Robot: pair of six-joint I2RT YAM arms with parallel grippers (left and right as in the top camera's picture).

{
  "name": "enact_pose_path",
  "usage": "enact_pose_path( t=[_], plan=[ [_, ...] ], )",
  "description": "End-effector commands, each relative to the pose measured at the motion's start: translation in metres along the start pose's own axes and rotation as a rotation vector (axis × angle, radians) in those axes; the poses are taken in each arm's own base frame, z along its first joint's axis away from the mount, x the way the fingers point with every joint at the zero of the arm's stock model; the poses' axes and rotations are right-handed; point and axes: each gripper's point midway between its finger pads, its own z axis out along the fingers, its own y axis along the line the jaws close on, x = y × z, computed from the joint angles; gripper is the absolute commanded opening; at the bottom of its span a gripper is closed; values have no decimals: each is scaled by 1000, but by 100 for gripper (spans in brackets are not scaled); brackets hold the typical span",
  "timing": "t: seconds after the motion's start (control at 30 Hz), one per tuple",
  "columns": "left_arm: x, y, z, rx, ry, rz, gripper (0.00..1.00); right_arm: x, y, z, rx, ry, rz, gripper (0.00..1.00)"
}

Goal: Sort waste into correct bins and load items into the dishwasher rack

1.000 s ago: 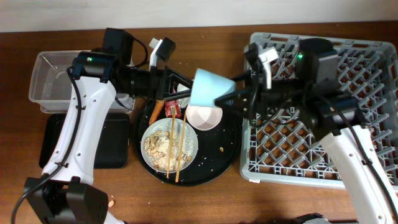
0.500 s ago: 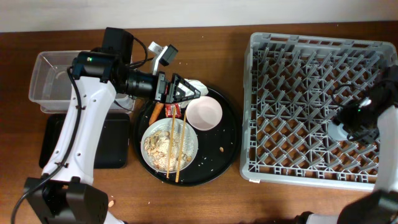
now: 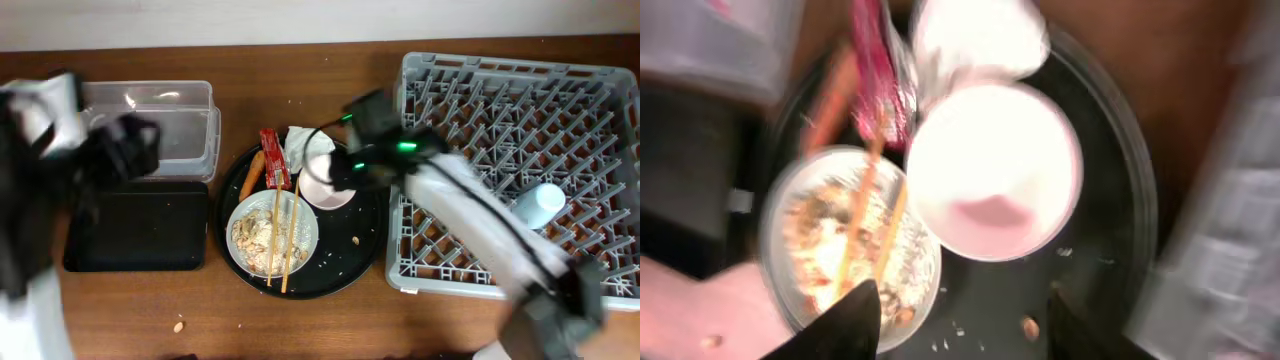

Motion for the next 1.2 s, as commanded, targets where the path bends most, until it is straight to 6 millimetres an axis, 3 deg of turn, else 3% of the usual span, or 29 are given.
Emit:
enact_pose_path(
  t=[0.0,0.03,0.13,0.2,0.23,0.3,0.37,0.4,0.43,0.5,0.57,0.63,0.7,0.73,0.77,0.87,0.9,1.0,1.03,1.1,1.17],
  plan=[
    [-5,35,-48,-264,-154,-47,99,6,-9,36,46,50,60,51],
    [-4,35,-55,-272,-171,-45,99,11,-9,44,43,77,60,47],
    [-4,33,-63,-270,-194,-41,99,4,-11,31,68,32,17,53],
    [-4,33,-62,-270,-193,-42,99,-5,-13,5,89,-32,-4,53],
    [-5,30,-62,-256,-195,-40,99,-14,-23,-19,124,-89,9,53],
    [-3,20,-55,-193,-172,-37,100,-32,-42,-88,121,-247,68,53],
    [-2,12,-32,-118,-98,-19,99,-44,-83,-201,112,-528,167,64],
    [0,3,-11,-40,-26,9,99,-32,-121,-264,162,-679,254,70],
    [2,-3,4,15,25,43,99,-11,-154,-302,227,-763,349,72],
    [11,-12,28,64,115,114,99,32,-199,-338,349,-818,515,75],
    [34,-31,60,121,257,223,99,50,-205,-338,313,-784,564,76],
    [48,-36,79,81,334,290,99,39,-179,-312,112,-687,482,75],
    [48,-33,77,58,330,296,99,23,-161,-283,27,-584,423,72],
    [44,-26,71,27,312,255,99,14,-145,-261,-12,-513,362,71],
    [36,-6,56,-63,264,162,99,2,-113,-224,-54,-404,257,71],
    [28,13,34,-110,197,110,99,-5,-50,-152,-60,-232,81,71],
    [27,14,23,-118,172,103,99,2,-11,-92,7,-129,-30,72],
    [27,13,19,-116,161,106,99,2,11,-48,32,-96,-64,72],
    [27,13,19,-116,160,106,99,0,11,-49,31,-103,-65,72],
    [26,13,19,-115,157,107,99,-14,-4,-71,69,-172,-39,72],
    [24,13,19,-115,150,108,99,-29,-51,-132,172,-299,60,72]
  ],
)
